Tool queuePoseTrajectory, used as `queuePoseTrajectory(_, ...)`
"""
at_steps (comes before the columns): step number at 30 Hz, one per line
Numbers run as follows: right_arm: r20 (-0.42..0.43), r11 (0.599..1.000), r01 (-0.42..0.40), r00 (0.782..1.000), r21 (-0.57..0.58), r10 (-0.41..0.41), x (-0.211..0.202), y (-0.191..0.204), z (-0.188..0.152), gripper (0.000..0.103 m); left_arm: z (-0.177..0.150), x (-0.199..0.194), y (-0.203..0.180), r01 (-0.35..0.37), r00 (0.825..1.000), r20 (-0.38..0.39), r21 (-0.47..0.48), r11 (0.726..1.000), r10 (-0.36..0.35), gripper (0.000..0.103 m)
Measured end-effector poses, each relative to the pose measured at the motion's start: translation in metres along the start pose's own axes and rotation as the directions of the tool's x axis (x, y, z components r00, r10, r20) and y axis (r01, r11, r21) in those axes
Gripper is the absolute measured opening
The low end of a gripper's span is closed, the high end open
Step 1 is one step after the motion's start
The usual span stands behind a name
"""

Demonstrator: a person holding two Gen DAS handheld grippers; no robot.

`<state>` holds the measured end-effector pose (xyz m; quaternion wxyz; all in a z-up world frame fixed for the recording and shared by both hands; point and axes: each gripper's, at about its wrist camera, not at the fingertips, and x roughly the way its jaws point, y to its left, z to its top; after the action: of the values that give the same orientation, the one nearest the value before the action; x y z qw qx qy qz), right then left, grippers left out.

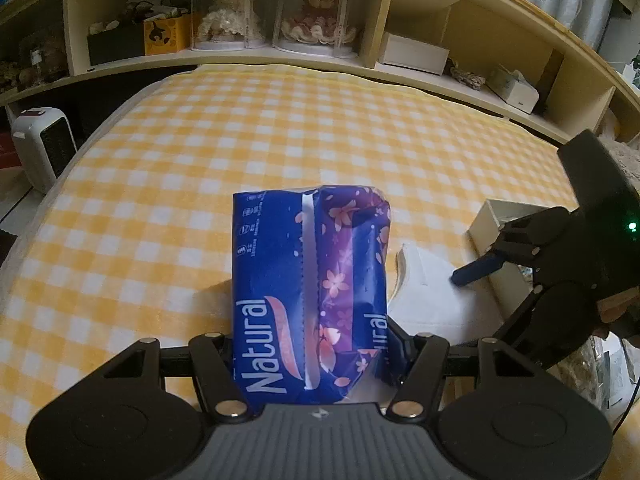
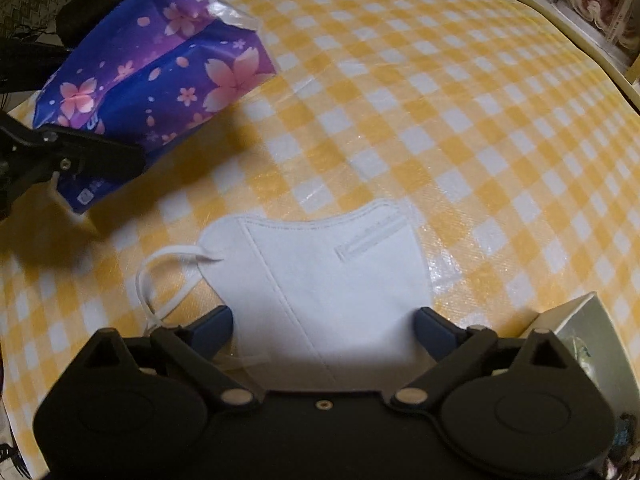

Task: Organize soft objects
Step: 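Raise the blue tissue pack with left tool while right tool raises the white mask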

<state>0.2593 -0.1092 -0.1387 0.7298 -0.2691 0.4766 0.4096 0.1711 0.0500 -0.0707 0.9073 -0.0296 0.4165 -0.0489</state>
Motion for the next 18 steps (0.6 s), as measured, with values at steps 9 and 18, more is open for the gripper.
queuePoseTrajectory(9,0.019,0.999,0.034,0.999,0.001,-0.034,-0.015,0.011,0.006,0.017,0.0,-0.001,-0.001,0.012,1.0,0.002,-0.001,1.0,-0.012,0.063)
queuePoseTrajectory(18,0.066,0.996,0.086,0.994,0.035,-0.088,-0.032,0.015,0.007,0.004,-0.001,-0.007,-0.001,0.013,1.0,0.022,0.002,1.0,-0.013,0.063)
